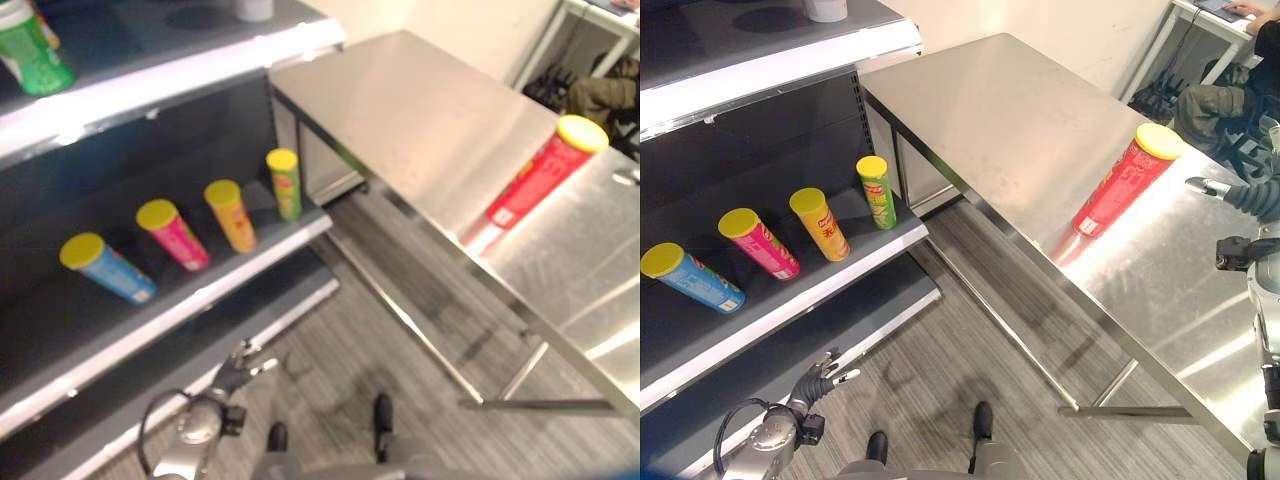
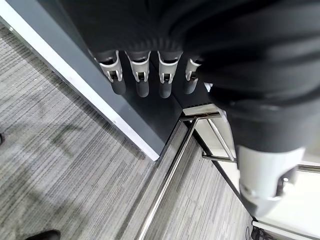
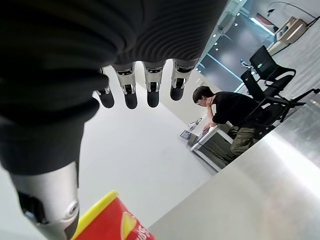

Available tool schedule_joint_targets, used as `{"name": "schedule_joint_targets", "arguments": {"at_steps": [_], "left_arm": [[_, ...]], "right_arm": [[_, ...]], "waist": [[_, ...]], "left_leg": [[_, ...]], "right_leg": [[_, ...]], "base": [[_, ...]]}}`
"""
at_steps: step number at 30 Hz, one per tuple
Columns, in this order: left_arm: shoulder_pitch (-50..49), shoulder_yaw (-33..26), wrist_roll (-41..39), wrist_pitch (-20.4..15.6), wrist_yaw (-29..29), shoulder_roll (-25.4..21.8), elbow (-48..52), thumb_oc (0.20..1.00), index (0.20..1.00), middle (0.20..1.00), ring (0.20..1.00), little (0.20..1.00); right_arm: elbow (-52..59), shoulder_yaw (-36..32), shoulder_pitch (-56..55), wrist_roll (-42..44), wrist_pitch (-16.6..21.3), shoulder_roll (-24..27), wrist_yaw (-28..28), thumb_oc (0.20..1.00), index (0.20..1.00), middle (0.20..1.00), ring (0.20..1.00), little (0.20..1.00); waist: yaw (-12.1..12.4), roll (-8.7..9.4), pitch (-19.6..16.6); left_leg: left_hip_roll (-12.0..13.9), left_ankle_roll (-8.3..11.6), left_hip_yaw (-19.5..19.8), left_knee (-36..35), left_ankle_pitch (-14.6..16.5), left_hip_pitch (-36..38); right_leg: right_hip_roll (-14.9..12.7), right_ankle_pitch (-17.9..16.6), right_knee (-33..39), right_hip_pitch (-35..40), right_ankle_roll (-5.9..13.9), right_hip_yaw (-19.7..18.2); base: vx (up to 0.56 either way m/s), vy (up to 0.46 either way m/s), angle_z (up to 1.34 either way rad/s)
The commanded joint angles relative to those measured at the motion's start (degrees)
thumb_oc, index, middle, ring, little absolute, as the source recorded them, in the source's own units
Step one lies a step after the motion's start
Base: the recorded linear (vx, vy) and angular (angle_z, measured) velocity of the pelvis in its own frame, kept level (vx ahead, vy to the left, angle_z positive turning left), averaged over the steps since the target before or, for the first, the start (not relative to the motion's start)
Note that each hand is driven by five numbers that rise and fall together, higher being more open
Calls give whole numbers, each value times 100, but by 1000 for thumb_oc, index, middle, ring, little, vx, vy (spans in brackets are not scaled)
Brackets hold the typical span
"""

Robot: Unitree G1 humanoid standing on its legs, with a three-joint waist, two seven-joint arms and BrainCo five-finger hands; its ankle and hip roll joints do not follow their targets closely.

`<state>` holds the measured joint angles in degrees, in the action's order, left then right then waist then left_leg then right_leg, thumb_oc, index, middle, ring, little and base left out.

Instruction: Put the goods on the table back onto the shelves and tidy them up.

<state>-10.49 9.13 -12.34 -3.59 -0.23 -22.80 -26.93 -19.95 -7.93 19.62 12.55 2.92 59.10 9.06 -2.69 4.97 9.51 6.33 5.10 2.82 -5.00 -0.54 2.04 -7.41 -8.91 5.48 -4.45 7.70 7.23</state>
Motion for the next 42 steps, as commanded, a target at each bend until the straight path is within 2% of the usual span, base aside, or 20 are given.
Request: {"name": "schedule_joint_targets", "arguments": {"at_steps": [1, 9, 32, 33, 34, 35, 42], "left_arm": [[216, 114, -32, -161, -23, -336, 333, 1000, 1000, 1000, 1000, 1000], [211, 167, -131, -186, 34, -306, 305, 1000, 1000, 1000, 1000, 1000], [228, 224, -133, -327, -26, -461, 461, 1000, 1000, 1000, 1000, 1000], [220, 225, -134, -330, -38, -467, 461, 1000, 1000, 1000, 1000, 1000], [216, 228, -123, -329, -39, -461, 456, 1000, 1000, 1000, 1000, 1000], [219, 230, -121, -331, -43, -475, 459, 1000, 1000, 1000, 1000, 1000], [284, 164, -142, -367, -4, -502, 445, 1000, 1000, 1000, 1000, 1000]], "right_arm": [[-142, 218, 715, 268, 194, 450, 79, 1000, 1000, 1000, 1000, 1000], [-621, 1085, 1577, 571, 227, 526, -150, 1000, 1000, 1000, 1000, 1000], [-837, 2378, 2327, 692, 262, 1005, -861, 1000, 1000, 1000, 1000, 1000], [-859, 2439, 2389, 692, 259, 1011, -876, 950, 950, 950, 950, 950], [-881, 2497, 2436, 675, 258, 996, -891, 438, 438, 438, 438, 438], [-910, 2565, 2488, 647, 244, 998, -907, 200, 200, 200, 200, 200], [-696, 2828, 2661, 567, 264, 1062, -1009, 200, 200, 200, 200, 200]], "waist": [[173, 146, 38], [248, 126, 114], [366, 202, 158], [373, 202, 155], [374, 201, 155], [387, 208, 157], [397, 210, 166]], "left_leg": [[92, 116, 151, 0, 407, -66], [103, 165, 237, 0, 361, -144], [111, 218, 345, 0, 336, -176], [110, 218, 353, 0, 335, -181], [111, 219, 358, 0, 336, -176], [113, 222, 357, 0, 334, -170], [132, 256, 370, 0, 330, -160]], "right_leg": [[-96, 839, -48, 395, 348, 313], [-94, 874, -48, 421, 329, 425], [-112, 895, -48, 495, 332, 588], [-110, 897, -48, 498, 330, 587], [-108, 901, -48, 506, 328, 595], [-107, 902, -48, 514, 327, 598], [-92, 943, -48, 565, 308, 648]], "base": [[0, 0, 0], [16, -13, 10], [-1, 0, 2], [0, 0, 0], [0, 0, 0], [0, 0, 0], [-3, -5, 3]]}}
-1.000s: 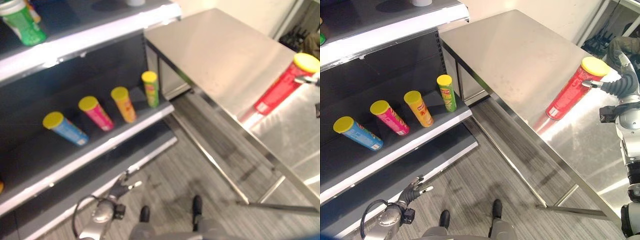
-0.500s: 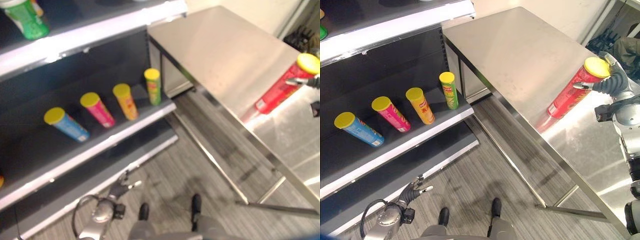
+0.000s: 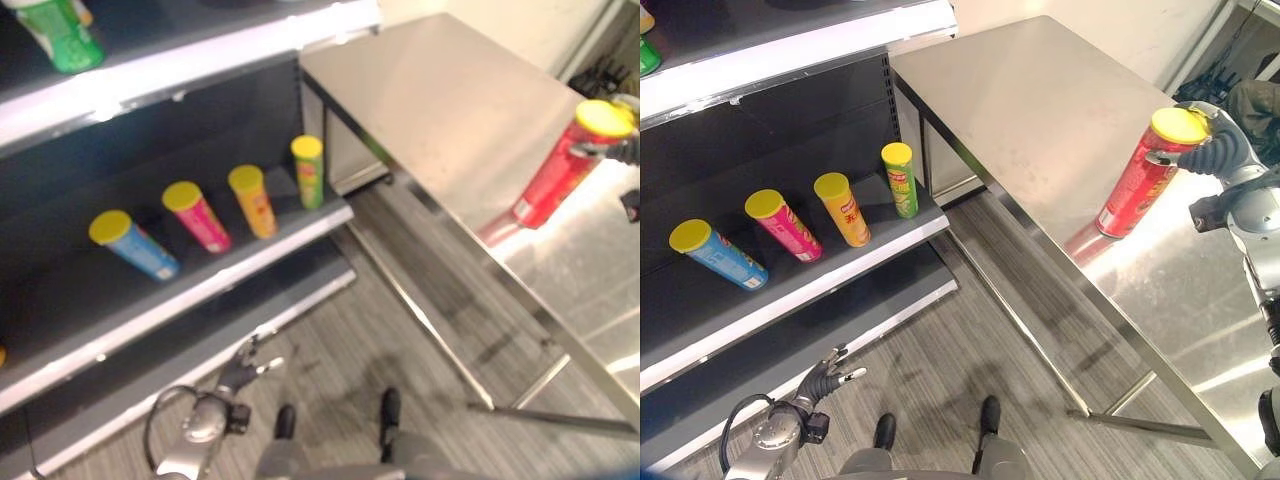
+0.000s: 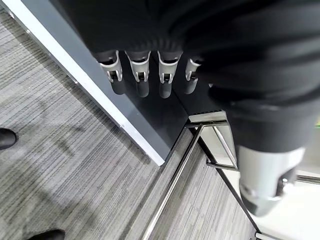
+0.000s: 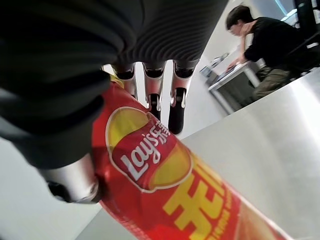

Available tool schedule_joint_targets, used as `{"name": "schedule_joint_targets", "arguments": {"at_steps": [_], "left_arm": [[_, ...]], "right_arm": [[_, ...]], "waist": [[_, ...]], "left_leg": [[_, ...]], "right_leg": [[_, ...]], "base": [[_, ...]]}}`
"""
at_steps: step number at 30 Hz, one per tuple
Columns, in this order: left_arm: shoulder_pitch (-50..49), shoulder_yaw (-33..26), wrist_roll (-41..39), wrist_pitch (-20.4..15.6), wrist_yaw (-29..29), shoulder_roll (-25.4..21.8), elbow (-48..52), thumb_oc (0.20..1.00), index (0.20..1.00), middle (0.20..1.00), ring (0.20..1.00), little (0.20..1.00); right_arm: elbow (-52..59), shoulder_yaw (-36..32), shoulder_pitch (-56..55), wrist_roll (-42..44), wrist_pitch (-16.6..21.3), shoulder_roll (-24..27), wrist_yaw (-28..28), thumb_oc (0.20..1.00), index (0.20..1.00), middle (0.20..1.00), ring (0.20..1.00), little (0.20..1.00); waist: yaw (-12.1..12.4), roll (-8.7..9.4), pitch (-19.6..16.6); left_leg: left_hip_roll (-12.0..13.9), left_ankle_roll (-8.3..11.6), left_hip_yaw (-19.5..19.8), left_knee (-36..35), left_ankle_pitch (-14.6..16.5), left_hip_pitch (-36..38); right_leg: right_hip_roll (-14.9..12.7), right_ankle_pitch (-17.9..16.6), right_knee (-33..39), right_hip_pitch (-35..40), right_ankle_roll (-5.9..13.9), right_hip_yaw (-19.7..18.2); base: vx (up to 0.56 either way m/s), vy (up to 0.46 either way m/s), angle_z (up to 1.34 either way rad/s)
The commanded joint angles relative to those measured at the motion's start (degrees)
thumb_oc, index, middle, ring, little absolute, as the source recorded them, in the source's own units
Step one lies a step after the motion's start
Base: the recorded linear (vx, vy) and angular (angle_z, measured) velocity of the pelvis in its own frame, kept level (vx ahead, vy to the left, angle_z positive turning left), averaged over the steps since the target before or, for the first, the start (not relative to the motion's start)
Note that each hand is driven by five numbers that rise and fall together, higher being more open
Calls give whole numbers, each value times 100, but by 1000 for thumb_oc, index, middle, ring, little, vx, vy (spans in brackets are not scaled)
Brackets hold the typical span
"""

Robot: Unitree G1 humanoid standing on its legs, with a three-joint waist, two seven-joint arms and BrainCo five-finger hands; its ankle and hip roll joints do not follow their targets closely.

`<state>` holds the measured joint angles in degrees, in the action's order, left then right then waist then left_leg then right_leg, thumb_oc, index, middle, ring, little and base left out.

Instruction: Put the goods on the table back onto the shelves and tidy them up.

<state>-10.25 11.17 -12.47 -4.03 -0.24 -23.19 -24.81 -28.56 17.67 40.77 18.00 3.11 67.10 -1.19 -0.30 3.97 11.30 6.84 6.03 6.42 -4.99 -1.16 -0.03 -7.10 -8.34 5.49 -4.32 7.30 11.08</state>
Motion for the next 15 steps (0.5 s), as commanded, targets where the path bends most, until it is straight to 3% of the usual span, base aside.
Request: {"name": "schedule_joint_targets", "arguments": {"at_steps": [1, 6, 10, 12, 15], "left_arm": [[264, -55, -124, -319, 3, -461, 231, 1000, 1000, 1000, 1000, 1000], [248, -121, -132, -316, 31, -423, 189, 1000, 1000, 1000, 1000, 1000], [211, -266, -144, -288, 90, -316, 199, 1000, 1000, 1000, 1000, 1000], [125, -444, -180, -268, 134, -189, 239, 1000, 1000, 1000, 1000, 1000], [95, -460, -181, -266, 132, -177, 246, 1000, 1000, 1000, 1000, 1000]], "right_arm": [[225, 194, 516, 50, 266, 248, 60, 200, 200, 200, 200, 200], [420, -316, 142, 16, 302, 153, 231, 200, 200, 200, 200, 200], [982, -1097, -421, -8, 405, -20, 473, 200, 200, 200, 200, 200], [1747, -1937, -825, 125, 703, -413, 813, 200, 200, 200, 200, 200], [1930, -2143, -925, 128, 757, -508, 890, 200, 200, 200, 200, 200]], "waist": [[157, 302, -20], [166, 257, -40], [159, 198, -59], [215, 106, -89], [238, 82, -100]], "left_leg": [[86, 168, 14, -1, 390, 53], [107, 182, 36, -1, 392, 83], [146, 202, 73, -1, 383, 97], [210, 247, 172, -1, 351, 135], [237, 260, 225, -1, 343, 147]], "right_leg": [[-120, 884, -49, 562, 343, 272], [-105, 924, -49, 617, 322, 317], [-79, 965, -51, 674, 290, 363], [-27, 1066, -76, 767, 227, 421], [-6, 1105, -80, 805, 200, 455]], "base": [[-8, -34, 12], [0, -16, 3], [1, -49, 7], [-5, -97, 8], [-8, -67, 16]]}}
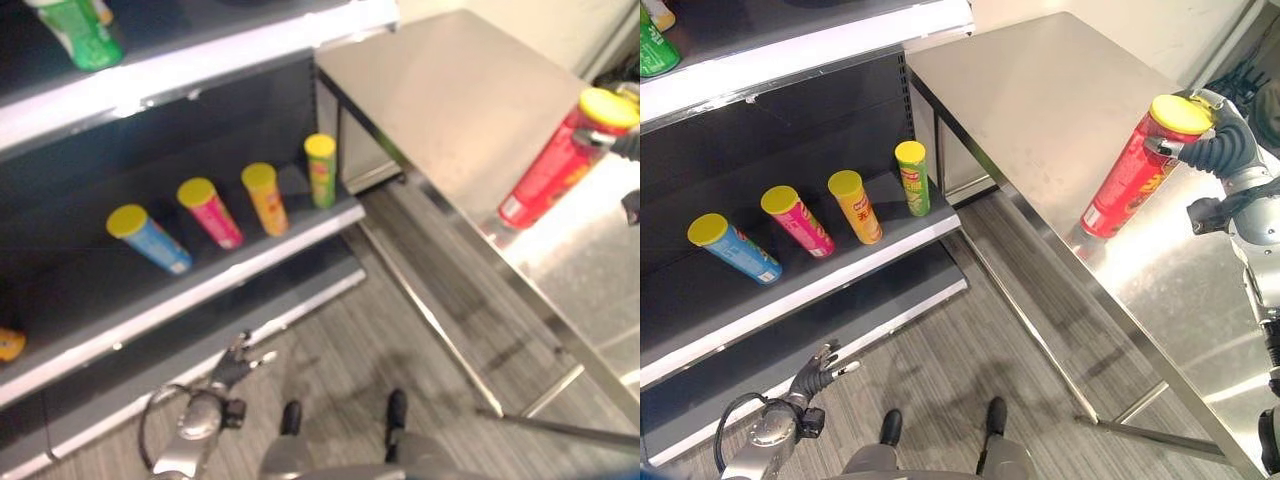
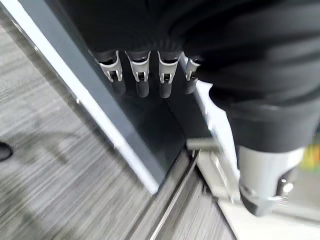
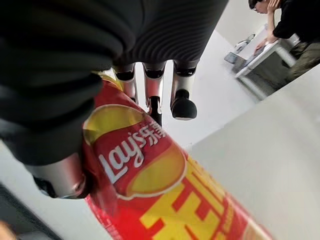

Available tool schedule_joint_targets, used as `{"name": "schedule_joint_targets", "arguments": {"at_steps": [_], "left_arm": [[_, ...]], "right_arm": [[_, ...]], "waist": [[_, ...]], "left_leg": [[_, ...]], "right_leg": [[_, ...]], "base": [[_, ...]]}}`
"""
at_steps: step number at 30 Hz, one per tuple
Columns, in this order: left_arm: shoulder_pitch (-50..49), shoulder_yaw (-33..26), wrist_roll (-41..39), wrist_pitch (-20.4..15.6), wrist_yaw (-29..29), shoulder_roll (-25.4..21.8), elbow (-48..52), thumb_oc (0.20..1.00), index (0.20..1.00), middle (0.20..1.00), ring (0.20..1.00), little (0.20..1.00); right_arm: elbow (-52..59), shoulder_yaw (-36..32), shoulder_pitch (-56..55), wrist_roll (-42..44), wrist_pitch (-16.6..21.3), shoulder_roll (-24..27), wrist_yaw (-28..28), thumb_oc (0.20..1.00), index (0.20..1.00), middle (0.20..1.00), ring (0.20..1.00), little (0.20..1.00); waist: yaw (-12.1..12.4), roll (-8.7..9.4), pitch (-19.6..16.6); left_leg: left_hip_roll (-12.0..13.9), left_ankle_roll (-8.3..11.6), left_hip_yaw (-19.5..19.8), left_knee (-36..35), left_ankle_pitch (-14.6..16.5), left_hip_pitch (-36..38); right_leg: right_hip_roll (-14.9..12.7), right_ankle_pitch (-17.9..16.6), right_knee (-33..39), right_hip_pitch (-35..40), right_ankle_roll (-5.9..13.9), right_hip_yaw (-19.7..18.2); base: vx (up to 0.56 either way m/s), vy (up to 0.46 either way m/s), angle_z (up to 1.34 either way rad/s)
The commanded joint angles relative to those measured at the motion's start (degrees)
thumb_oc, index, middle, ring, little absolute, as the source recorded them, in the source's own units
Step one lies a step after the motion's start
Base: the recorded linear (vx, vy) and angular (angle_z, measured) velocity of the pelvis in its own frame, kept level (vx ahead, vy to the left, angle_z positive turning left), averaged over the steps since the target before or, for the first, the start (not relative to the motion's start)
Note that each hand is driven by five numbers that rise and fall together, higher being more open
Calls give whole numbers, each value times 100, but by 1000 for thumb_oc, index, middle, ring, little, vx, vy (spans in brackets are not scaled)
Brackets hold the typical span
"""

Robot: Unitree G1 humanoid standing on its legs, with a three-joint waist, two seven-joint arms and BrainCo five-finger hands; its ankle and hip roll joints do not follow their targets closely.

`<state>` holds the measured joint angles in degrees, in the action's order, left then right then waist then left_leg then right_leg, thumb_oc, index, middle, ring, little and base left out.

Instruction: Put the goods on the table back onto the shelves and tidy them up.

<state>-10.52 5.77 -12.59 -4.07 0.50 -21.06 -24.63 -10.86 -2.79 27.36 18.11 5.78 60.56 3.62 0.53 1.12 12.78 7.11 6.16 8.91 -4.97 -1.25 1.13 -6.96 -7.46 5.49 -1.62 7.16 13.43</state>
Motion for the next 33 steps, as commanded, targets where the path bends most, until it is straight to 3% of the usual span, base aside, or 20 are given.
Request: {"name": "schedule_joint_targets", "arguments": {"at_steps": [1, 7, 10, 11, 13, 15, 16, 19, 20, 21, 23, 24, 25, 26, 27, 29, 30, 31, 32, 33], "left_arm": [[78, 23, -217, -259, 60, -344, 211, 1000, 1000, 1000, 1000, 1000], [-46, -156, -384, -265, 142, -247, 223, 1000, 1000, 1000, 1000, 1000], [-101, -198, -447, -277, 115, -212, 217, 1000, 1000, 1000, 1000, 1000], [-152, -269, -485, -291, 98, -203, 196, 1000, 1000, 1000, 1000, 1000], [-196, -323, -494, -313, 96, -229, 184, 1000, 1000, 1000, 1000, 1000], [-258, -342, -498, -318, 79, -231, 226, 1000, 1000, 1000, 1000, 1000], [-272, -388, -494, -284, 90, -224, 248, 1000, 1000, 1000, 1000, 1000], [-256, -372, -431, -272, 51, -256, 247, 1000, 1000, 1000, 1000, 1000], [-281, -361, -329, -270, 22, -294, 244, 1000, 1000, 1000, 1000, 1000], [-286, -395, -242, -237, 3, -326, 228, 1000, 1000, 1000, 1000, 1000], [-286, -415, -152, -225, -15, -401, 206, 1000, 1000, 1000, 1000, 1000], [-280, -492, -123, -214, -2, -480, 194, 1000, 1000, 1000, 1000, 1000], [-275, -494, -123, -213, -2, -481, 194, 1000, 1000, 1000, 1000, 1000], [-267, -539, -153, -224, 6, -518, 190, 1000, 1000, 1000, 1000, 1000], [-210, -584, -190, -199, -16, -525, 122, 1000, 1000, 1000, 1000, 1000], [-201, -576, -191, -199, -16, -531, 120, 1000, 1000, 1000, 1000, 1000], [-179, -591, -234, -169, -27, -465, 136, 1000, 1000, 1000, 1000, 1000], [-175, -592, -234, -167, -27, -467, 138, 1000, 1000, 1000, 1000, 1000], [-193, -618, -261, -155, -16, -380, 134, 1000, 1000, 1000, 1000, 1000], [-188, -618, -261, -153, -15, -380, 135, 1000, 1000, 1000, 1000, 1000]], "right_arm": [[515, -287, 429, 77, 635, -5, 555, 200, 200, 200, 200, 200], [1382, -522, 860, -61, 932, -170, 917, 200, 200, 200, 200, 200], [1470, -444, 910, -48, 944, -212, 884, 200, 200, 200, 200, 200], [1568, -294, 862, -64, 868, -215, 747, 200, 200, 200, 200, 200], [1594, -247, 821, 32, 850, -231, 630, 200, 200, 200, 200, 200], [1590, -222, 734, 96, 785, -269, 537, 200, 200, 200, 200, 200], [1612, -281, 582, 86, 681, -283, 440, 200, 200, 200, 200, 200], [1625, -532, 229, 145, 585, -453, 371, 200, 200, 200, 200, 200], [1617, -536, -8, 27, 548, -655, 369, 200, 200, 200, 200, 200], [1664, -585, -78, -65, 462, -706, 346, 200, 200, 200, 200, 200], [1718, -537, -44, -149, 464, -750, 347, 200, 200, 200, 200, 200], [1818, -494, -44, -128, 458, -809, 306, 200, 200, 200, 200, 200], [1818, -498, -41, -128, 457, -810, 306, 200, 200, 200, 200, 200], [1834, -503, -43, -102, 489, -804, 287, 200, 200, 200, 200, 200], [1909, -607, -187, -139, 473, -780, 243, 200, 200, 200, 200, 200], [1920, -629, -205, -140, 469, -782, 241, 200, 200, 200, 200, 200], [2058, -751, -319, -174, 511, -727, 225, 200, 200, 200, 200, 200], [2057, -754, -316, -175, 512, -727, 225, 200, 200, 200, 200, 200], [2141, -713, -287, -245, 529, -717, 205, 200, 200, 200, 200, 200], [2146, -718, -287, -247, 525, -717, 205, 200, 200, 200, 200, 200]], "waist": [[214, 291, -271], [530, 204, -110], [577, 207, -101], [569, 239, -117], [490, 185, -213], [419, 141, -302], [305, 30, -401], [252, -55, -528], [266, -54, -520], [290, -13, -521], [346, -8, -475], [382, -1, -364], [385, 19, -369], [407, 13, -316], [454, 60, -297], [454, 68, -309], [578, 237, -314], [567, 235, -316], [675, 344, -254], [655, 340, -265]], "left_leg": [[244, 268, 60, 17, 302, 8], [24, 430, 576, 445, 96, -606], [196, 454, 398, 597, 133, -632], [542, 493, 252, 725, 206, -445], [944, 604, 337, 861, -74, -217], [1069, 678, 405, 832, -137, -98], [1074, 738, 458, 668, -89, -23], [937, 660, 227, 269, 226, 86], [598, 406, 163, 12, 528, 192], [416, 283, 104, -3, 623, 200], [298, 162, -4, -3, 701, 226], [143, 37, -32, 13, 590, 110], [116, 29, -36, 9, 564, 89], [11, -31, 44, 47, 532, 9], [-196, -97, 235, 146, 429, -184], [-208, -100, 247, 157, 412, -218], [-541, -142, 543, 307, 283, -516], [-545, -143, 557, 316, 268, -537], [-756, -136, 692, 384, 245, -643], [-761, -136, 715, 394, 222, -679]], "right_leg": [[17, 1090, -103, 572, 170, 271], [-82, 1193, -83, 676, 73, 717], [-219, 1157, -156, 651, 79, 853], [-452, 1078, -313, 514, 104, 939], [-615, 1000, -428, 376, 200, 953], [-691, 957, -474, 276, 252, 962], [-816, 803, -457, 220, 407, 914], [-1016, 538, -398, 190, 566, 991], [-1308, 174, -399, -30, 751, 934], [-1395, 64, -417, -132, 784, 858], [-1451, -10, -618, -315, 784, 708], [-1403, 200, -1097, -430, 784, 253], [-1428, 183, -1103, -463, 784, 237], [-1268, 359, -1355, -384, 766, -73], [-913, 773, -1717, -198, 663, -465], [-923, 757, -1718, -222, 663, -460], [-80, 1510, -1551, 171, 345, -763], [-80, 1481, -1523, 174, 346, -750], [201, 1649, -1244, 225, 47, -796], [200, 1621, -1226, 210, 50, -775]], "base": [[-24, -73, 11], [-126, -34, 37], [-146, 169, 72], [-176, 290, 34], [-172, 342, 20], [-128, 335, 19], [-170, 522, 30], [-142, 425, 48], [-200, 444, -2], [-206, 443, -20], [-206, 261, -5], [-269, 309, -5], [-249, 284, -6], [-186, 173, 10], [-185, 170, 20], [-112, 58, 48], [-103, 24, 74], [-145, -36, 113], [-62, -52, 109], [-73, -46, 112]]}}
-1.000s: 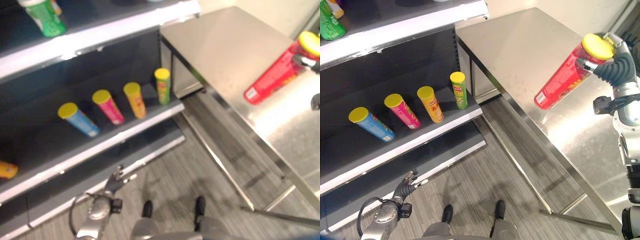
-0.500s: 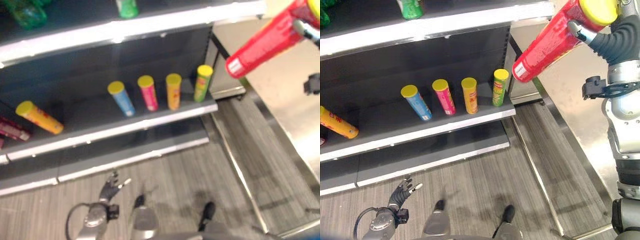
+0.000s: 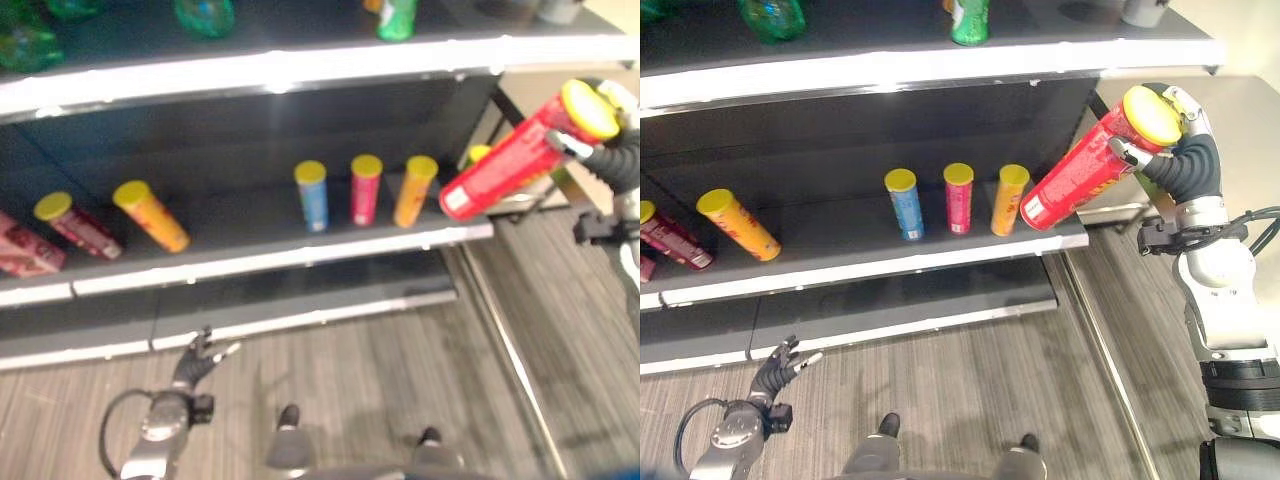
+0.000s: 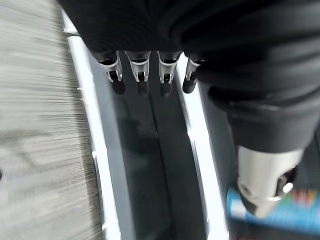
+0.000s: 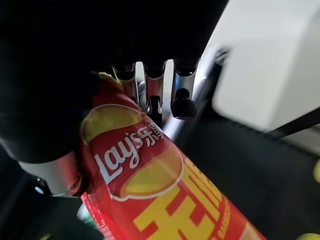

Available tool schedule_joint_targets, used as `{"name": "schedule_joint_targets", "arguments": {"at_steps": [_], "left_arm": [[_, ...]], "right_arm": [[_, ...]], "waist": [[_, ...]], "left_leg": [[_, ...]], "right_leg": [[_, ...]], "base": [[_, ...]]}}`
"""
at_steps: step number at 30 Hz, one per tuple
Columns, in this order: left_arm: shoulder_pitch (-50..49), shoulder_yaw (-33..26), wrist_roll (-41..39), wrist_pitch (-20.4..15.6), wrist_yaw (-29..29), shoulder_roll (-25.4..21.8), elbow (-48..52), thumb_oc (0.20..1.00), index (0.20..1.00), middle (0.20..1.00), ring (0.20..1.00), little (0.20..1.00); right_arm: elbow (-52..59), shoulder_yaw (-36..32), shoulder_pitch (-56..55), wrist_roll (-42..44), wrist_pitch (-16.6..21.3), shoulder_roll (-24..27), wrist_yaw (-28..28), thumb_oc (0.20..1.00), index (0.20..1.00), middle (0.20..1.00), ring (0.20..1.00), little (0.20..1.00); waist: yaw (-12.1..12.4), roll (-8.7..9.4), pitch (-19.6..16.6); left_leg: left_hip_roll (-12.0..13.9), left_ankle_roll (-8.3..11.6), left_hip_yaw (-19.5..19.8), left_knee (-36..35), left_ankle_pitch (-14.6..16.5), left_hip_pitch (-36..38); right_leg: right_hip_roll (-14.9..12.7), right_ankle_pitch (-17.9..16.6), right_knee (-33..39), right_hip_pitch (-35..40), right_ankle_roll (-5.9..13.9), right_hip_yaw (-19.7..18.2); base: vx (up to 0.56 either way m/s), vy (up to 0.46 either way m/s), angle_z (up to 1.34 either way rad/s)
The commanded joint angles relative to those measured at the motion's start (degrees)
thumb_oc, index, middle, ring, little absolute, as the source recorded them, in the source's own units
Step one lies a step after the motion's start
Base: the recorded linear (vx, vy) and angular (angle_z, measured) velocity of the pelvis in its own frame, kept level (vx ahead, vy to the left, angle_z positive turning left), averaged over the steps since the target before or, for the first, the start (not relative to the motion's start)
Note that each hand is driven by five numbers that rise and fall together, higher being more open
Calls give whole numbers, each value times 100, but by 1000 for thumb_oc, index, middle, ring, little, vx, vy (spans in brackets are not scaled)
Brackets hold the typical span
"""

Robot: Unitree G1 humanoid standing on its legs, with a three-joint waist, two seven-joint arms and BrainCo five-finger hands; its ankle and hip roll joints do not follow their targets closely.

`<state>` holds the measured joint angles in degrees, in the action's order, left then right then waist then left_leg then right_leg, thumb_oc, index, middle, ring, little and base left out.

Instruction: Put the goods on the table back onto the shelves and tidy them up.

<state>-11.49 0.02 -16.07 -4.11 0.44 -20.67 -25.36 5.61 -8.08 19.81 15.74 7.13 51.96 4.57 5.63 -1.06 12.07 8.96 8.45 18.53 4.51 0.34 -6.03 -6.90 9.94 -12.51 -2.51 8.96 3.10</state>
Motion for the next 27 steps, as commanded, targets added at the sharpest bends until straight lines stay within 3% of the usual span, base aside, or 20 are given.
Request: {"name": "schedule_joint_targets", "arguments": {"at_steps": [1, 3, 5, 6, 8, 9, 13, 15, 17, 18, 20, 21, 23, 25, 26, 27], "left_arm": [[-176, -94, 40, -161, -11, -282, 232, 1000, 1000, 1000, 1000, 1000], [-243, -106, 22, -147, -49, -164, 301, 1000, 1000, 1000, 1000, 1000], [-325, -128, 28, -123, -70, -126, 391, 1000, 1000, 1000, 1000, 1000], [-325, -129, 29, -120, -70, -122, 396, 1000, 1000, 1000, 1000, 1000], [-452, -204, 59, -109, -79, -141, 481, 1000, 1000, 1000, 1000, 1000], [-473, -250, 112, -100, -79, -209, 455, 1000, 1000, 1000, 1000, 1000], [-467, -210, 221, -105, -29, -308, 526, 1000, 1000, 1000, 1000, 1000], [-477, -204, 247, -105, -34, -327, 577, 1000, 1000, 1000, 1000, 1000], [-463, -122, 332, -103, -55, -376, 612, 1000, 1000, 1000, 1000, 1000], [-465, -93, 446, -95, -26, -433, 666, 1000, 1000, 1000, 1000, 1000], [-470, -128, 457, -87, -35, -490, 687, 1000, 1000, 1000, 1000, 1000], [-566, -238, 500, -96, 0, -581, 698, 1000, 1000, 1000, 1000, 1000], [-599, -299, 487, -81, -1, -599, 714, 1000, 1000, 1000, 1000, 1000], [-652, -386, 471, -73, 7, -636, 715, 1000, 1000, 1000, 1000, 1000], [-679, -420, 425, -73, -36, -648, 714, 1000, 1000, 1000, 1000, 1000], [-696, -421, 395, -77, -52, -635, 730, 1000, 1000, 1000, 1000, 1000]], "right_arm": [[611, -199, 467, 21, 404, 188, 42, 200, 200, 200, 200, 200], [637, -216, 337, -93, 382, 341, -18, 200, 200, 200, 200, 200], [636, -155, 302, -159, 296, 482, -93, 200, 200, 200, 200, 200], [635, -151, 308, -159, 296, 486, -93, 200, 200, 200, 200, 200], [647, -45, 286, -143, 262, 453, -174, 200, 200, 200, 200, 200], [723, 9, 201, -173, 241, 425, -269, 200, 200, 200, 200, 200], [761, 80, 70, -196, 178, 354, -386, 200, 200, 200, 200, 200], [822, 47, -14, -268, 120, 375, -433, 200, 200, 200, 200, 200], [822, -59, -170, -316, 85, 227, -425, 200, 200, 200, 200, 200], [826, -12, -180, -414, 54, -40, -393, 200, 200, 200, 200, 200], [834, 44, -120, -502, 9, -100, -394, 200, 200, 200, 200, 200], [838, 206, -1, -596, 2, -228, -373, 200, 200, 200, 200, 200], [836, 281, 55, -650, -6, -263, -369, 200, 200, 200, 200, 200], [812, 435, 153, -797, -13, -238, -386, 200, 200, 200, 200, 200], [773, 516, 224, -842, -58, -145, -428, 200, 200, 200, 200, 200], [757, 588, 287, -841, -56, -107, -433, 200, 200, 200, 200, 200]], "waist": [[217, 611, -151], [205, 592, 8], [146, 530, 93], [141, 523, 87], [124, 486, 75], [94, 506, 62], [-27, 352, -96], [-83, 285, -137], [-179, 210, -238], [-145, 264, -181], [-120, 293, -150], [-64, 288, -51], [-42, 281, -1], [-42, 183, 110], [-55, 169, 186], [-58, 168, 220]], "left_leg": [[-1093, -282, -174, -412, 70, -78], [-1143, -181, -307, -55, 143, -274], [-866, -103, -788, 171, 126, -460], [-866, -106, -785, 170, 106, -479], [-432, -57, -1038, 165, 50, -521], [105, 28, -1038, 23, -126, -557], [737, 277, -693, -616, -440, -237], [761, 346, -641, -684, -435, -231], [669, 354, -745, -680, -179, -154], [249, 210, -751, -145, 226, -295], [88, 109, -804, 30, 378, -338], [-153, -72, -935, 182, 553, -356], [-217, -128, -1025, 236, 567, -372], [-271, -186, -1138, 290, 574, -394], [-403, -243, -1154, 195, 490, -393], [-461, -264, -1167, 121, 443, -370]], "right_leg": [[192, -214, 780, 380, -140, 235], [90, -204, 984, 593, -150, 516], [-25, -277, 1131, 674, -106, 775], [-22, -303, 1145, 662, -103, 777], [-111, -383, 1250, 688, -42, 899], [-319, -416, 1235, 634, 55, 932], [-503, -431, 1259, 556, 230, 945], [-605, -480, 1305, 580, 298, 972], [-860, -653, 1341, 578, 442, 974], [-1331, -1039, 1269, 482, 604, 915], [-1504, -1189, 1161, 349, 604, 844], [-1802, -1585, 862, 73, 600, 831], [-1872, -1650, 693, -77, 533, 846], [-1650, -1353, 434, -211, 369, 854], [-1197, -1049, 404, -333, 294, 760], [-950, -956, 427, -452, 242, 749]], "base": [[-37, 12, 75], [-91, 47, 85], [-131, 114, 137], [-96, 122, 87], [-89, 239, 42], [-72, 333, 3], [-1, 335, 7], [18, 292, 8], [9, 521, 7], [-48, 549, 12], [-73, 389, -3], [-68, 267, -22], [-84, 275, -42], [-70, 306, -35], [-35, 266, -14], [-47, 205, 0]]}}
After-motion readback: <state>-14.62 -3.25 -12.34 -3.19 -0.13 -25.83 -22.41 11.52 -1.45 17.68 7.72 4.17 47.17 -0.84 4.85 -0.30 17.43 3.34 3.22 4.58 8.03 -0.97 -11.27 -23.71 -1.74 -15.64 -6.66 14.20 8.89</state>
